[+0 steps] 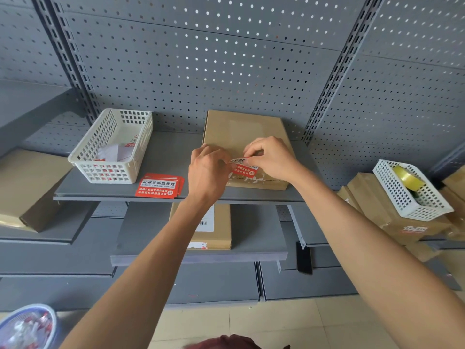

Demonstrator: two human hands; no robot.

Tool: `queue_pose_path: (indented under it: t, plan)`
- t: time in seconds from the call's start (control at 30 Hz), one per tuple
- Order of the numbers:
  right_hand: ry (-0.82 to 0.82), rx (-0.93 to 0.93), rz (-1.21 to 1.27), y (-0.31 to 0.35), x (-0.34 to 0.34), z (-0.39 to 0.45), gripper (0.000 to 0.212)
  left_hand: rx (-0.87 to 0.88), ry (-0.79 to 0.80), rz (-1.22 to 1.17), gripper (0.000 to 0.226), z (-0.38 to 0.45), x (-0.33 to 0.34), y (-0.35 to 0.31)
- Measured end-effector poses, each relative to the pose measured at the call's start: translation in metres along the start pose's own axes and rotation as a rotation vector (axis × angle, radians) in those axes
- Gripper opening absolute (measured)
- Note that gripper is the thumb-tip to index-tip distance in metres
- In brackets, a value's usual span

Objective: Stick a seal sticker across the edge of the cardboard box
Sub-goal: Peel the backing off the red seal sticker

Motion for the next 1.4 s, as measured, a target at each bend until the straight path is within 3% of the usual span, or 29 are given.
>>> queue_pose_path:
  t: [1.4]
  plan:
    - [-0.012, 0.053, 0.000, -0.006, 0.004, 0.001, 0.007, 0.079, 0.136, 0.071, 0.015, 0.003, -0.006, 0.015]
Point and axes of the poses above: each hand's wrist, its own z-axis towards the middle knuckle, its own x-axis out of the palm, y = z × x, the point moved 6 cm from there along z, towards the middle knuckle, and after that the axes turned 3 degrees about -x, right-handed, at the moved point
